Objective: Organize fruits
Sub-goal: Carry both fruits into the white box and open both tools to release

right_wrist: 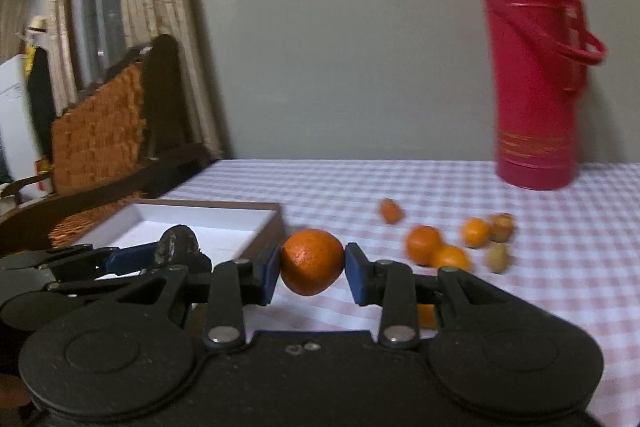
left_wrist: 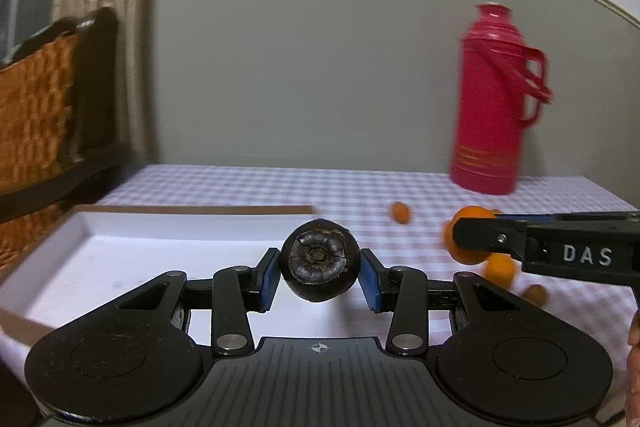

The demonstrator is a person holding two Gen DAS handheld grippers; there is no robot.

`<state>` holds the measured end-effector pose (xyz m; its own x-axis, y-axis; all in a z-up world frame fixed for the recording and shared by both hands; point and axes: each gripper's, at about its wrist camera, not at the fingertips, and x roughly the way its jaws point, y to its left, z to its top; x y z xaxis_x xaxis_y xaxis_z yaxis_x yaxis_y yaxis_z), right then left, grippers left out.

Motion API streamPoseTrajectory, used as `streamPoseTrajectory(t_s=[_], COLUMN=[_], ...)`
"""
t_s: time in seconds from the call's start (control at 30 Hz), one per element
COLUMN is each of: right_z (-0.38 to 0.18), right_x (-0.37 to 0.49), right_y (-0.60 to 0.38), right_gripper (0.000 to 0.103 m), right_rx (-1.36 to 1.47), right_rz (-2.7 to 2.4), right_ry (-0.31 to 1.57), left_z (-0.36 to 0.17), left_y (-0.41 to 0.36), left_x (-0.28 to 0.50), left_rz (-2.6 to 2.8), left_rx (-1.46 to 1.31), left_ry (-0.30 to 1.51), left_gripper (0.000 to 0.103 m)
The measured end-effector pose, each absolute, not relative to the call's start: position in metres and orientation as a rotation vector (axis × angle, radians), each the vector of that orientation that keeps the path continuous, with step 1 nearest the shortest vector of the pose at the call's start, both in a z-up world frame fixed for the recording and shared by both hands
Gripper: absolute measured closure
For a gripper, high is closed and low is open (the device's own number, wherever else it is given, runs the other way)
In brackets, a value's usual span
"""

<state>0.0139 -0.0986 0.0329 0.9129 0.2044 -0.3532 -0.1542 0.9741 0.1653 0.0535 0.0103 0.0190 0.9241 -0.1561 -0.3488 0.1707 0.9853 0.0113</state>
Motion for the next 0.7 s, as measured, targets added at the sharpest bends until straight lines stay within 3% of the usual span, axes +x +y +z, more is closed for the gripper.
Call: streamPoseTrajectory(t_s=[0.7], right_z=[0.019], right_x=[0.066], right_y=[-0.003], right_gripper=[0.076], right_rx=[0.099], right_rz=[0.296], right_ry=[0.365], left_z=[0.0], left_y=[0.14], left_x=[0.076], left_rz=[0.245], left_rx=[-0.042], left_ry=[0.381], left_gripper=[0.061])
